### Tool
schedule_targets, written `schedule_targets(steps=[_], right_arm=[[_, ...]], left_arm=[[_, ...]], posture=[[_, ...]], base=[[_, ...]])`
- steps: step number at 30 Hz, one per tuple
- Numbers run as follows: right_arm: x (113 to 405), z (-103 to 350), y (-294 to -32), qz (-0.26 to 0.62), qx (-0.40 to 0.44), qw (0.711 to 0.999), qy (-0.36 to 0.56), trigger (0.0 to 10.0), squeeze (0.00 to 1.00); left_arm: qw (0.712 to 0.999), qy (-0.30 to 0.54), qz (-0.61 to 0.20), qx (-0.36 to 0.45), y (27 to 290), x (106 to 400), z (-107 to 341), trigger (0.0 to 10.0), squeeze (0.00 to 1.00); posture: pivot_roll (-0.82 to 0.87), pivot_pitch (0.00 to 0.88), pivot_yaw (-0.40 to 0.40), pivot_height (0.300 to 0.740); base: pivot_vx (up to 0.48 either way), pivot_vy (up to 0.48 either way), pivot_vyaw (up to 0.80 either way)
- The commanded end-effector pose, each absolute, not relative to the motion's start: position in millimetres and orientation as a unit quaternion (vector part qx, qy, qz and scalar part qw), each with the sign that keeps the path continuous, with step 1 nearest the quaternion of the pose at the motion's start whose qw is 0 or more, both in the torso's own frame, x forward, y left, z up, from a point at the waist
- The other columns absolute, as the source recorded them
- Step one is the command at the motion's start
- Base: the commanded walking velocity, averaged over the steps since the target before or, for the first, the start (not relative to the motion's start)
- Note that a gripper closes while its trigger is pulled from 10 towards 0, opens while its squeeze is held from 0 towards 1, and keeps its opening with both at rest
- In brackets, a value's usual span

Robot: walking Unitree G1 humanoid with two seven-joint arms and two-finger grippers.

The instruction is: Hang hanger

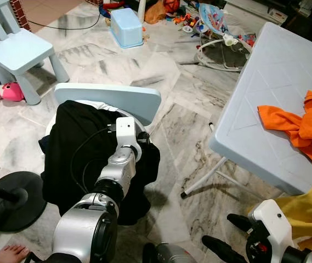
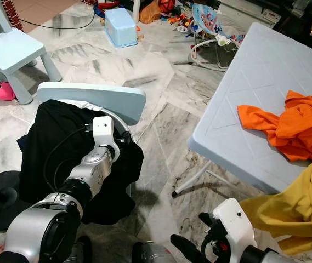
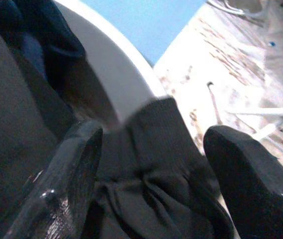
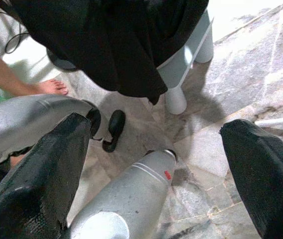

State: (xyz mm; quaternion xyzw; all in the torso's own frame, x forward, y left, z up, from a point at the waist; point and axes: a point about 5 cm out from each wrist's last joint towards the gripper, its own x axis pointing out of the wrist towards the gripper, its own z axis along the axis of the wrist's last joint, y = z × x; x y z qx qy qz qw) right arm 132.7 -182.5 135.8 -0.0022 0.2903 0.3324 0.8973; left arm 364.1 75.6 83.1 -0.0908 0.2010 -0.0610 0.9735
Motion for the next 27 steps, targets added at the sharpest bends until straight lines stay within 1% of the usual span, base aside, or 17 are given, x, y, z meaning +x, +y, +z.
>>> schedule_targets(steps=[1, 2, 3, 11, 14, 15, 16, 17, 18, 19, 20, 21, 27], right_arm=[[132, 138, -184, 0.326, -0.01, 0.901, 0.286, 10.0, 0.0], [132, 139, -184, 0.326, -0.012, 0.901, 0.285, 10.0, 0.0], [133, 139, -184, 0.326, -0.011, 0.902, 0.284, 10.0, 0.0], [133, 140, -183, 0.325, -0.013, 0.902, 0.283, 10.0, 0.0], [131, 140, -181, 0.325, -0.013, 0.902, 0.283, 10.0, 0.0], [130, 140, -181, 0.325, -0.013, 0.902, 0.284, 10.0, 0.0], [130, 140, -180, 0.325, -0.013, 0.902, 0.284, 10.0, 0.0], [129, 141, -180, 0.324, -0.014, 0.902, 0.284, 10.0, 0.0], [129, 141, -180, 0.324, -0.014, 0.902, 0.284, 10.0, 0.0], [129, 141, -181, 0.323, -0.014, 0.902, 0.284, 10.0, 0.0], [129, 141, -181, 0.322, -0.015, 0.903, 0.285, 10.0, 0.0], [129, 141, -181, 0.322, -0.015, 0.903, 0.286, 10.0, 0.0], [128, 141, -180, 0.32, -0.015, 0.903, 0.286, 10.0, 0.0]], left_arm=[[0.965, 0.226, -0.078, -0.105, 64, 359, 77, 6.5, 0.0], [0.962, 0.234, -0.081, -0.114, 62, 358, 75, 9.3, 0.0], [0.96, 0.24, -0.082, -0.12, 61, 357, 74, 10.0, 0.0], [0.953, 0.255, -0.09, -0.134, 60, 354, 69, 10.0, 0.0], [0.947, 0.267, -0.089, -0.156, 60, 351, 64, 10.0, 0.0], [0.944, 0.274, -0.091, -0.163, 59, 348, 61, 8.2, 0.0], [0.943, 0.276, -0.092, -0.165, 58, 348, 60, 8.2, 0.0], [0.941, 0.278, -0.095, -0.167, 57, 347, 59, 4.8, 0.0], [0.941, 0.279, -0.094, -0.166, 57, 346, 58, 4.8, 0.0], [0.941, 0.279, -0.095, -0.166, 57, 346, 58, 2.6, 0.0], [0.941, 0.28, -0.096, -0.165, 56, 345, 57, 2.6, 0.0], [0.94, 0.282, -0.098, -0.165, 56, 345, 56, 0.0, 0.0], [0.936, 0.292, -0.101, -0.167, 53, 341, 52, 0.0, 0.0]], posture=[[-0.33, 0.242, -0.203, 0.74], [-0.33, 0.242, -0.203, 0.74], [-0.34, 0.241, -0.203, 0.74], [-0.34, 0.246, -0.2, 0.74], [-0.35, 0.248, -0.196, 0.74], [-0.36, 0.252, -0.193, 0.74], [-0.36, 0.252, -0.193, 0.74], [-0.36, 0.255, -0.192, 0.74], [-0.36, 0.255, -0.192, 0.74], [-0.36, 0.256, -0.191, 0.74], [-0.37, 0.257, -0.191, 0.74], [-0.37, 0.259, -0.188, 0.74], [-0.37, 0.26, -0.186, 0.74]], base=[[0.0, 0.0, 0.0], [0.0, 0.0, 0.0], [0.0, 0.0, 0.0], [0.0, 0.0, 0.0], [0.0, 0.0, 0.0], [0.0, 0.0, 0.0], [0.0, 0.0, 0.0], [0.0, 0.0, 0.0], [0.0, 0.0, 0.0], [0.0, 0.0, 0.0], [0.0, 0.0, 0.0], [0.0, 0.0, 0.0], [0.0, 0.0, 0.0]])
